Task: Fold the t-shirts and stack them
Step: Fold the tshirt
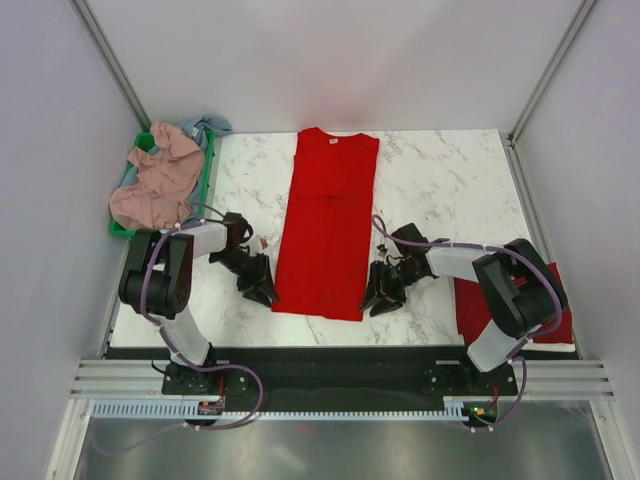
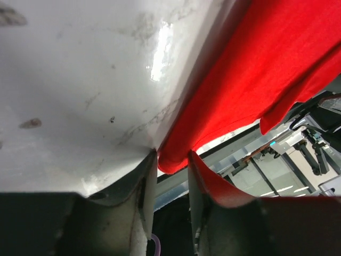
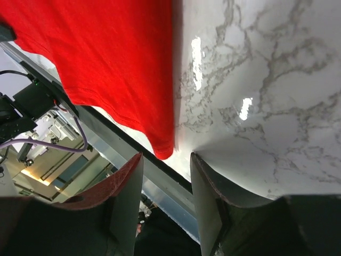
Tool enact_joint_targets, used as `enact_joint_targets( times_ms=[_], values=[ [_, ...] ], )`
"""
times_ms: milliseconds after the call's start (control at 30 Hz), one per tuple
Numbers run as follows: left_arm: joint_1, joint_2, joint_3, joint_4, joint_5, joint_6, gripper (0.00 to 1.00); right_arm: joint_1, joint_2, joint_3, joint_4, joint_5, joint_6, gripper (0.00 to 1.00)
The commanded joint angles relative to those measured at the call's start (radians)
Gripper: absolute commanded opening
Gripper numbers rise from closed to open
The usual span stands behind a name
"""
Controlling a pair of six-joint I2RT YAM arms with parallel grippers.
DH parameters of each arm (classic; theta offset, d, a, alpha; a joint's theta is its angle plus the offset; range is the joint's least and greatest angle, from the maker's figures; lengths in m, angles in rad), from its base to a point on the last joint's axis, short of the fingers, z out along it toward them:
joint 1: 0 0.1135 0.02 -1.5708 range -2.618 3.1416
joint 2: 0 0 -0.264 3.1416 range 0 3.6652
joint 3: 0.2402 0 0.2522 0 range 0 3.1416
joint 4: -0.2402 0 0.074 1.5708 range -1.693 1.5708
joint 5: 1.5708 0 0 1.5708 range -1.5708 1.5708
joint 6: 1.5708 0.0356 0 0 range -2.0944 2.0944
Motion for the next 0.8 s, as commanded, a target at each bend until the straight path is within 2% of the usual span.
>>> enact_joint_targets(
  times_ms=[0,400,533,567,600,767],
  values=[
    [0.003,0.024,0.026,0.024,0.023,-0.018,0.35,0.011,0.03,0.026,0.024,0.052,0.013,0.49],
    [0.0,0.013,0.013,0.021,0.052,-0.013,0.23,0.041,0.108,0.032,0.022,0.079,0.041,0.4],
    [0.0,0.002,0.018,0.021,0.06,-0.001,0.15,0.04,0.1,0.03,0.025,0.084,0.043,0.11],
    [0.001,-0.001,0.018,0.021,0.065,0.001,0.06,0.035,0.096,0.034,0.016,0.085,0.037,0.01],
    [0.0,-0.004,0.019,0.02,0.069,0.002,0.02,0.032,0.079,0.041,0.014,0.087,0.03,0.0],
    [0.0,-0.062,0.067,0.018,0.097,0.028,0.02,-0.003,0.001,0.095,-0.024,0.058,-0.036,0.0]
  ],
)
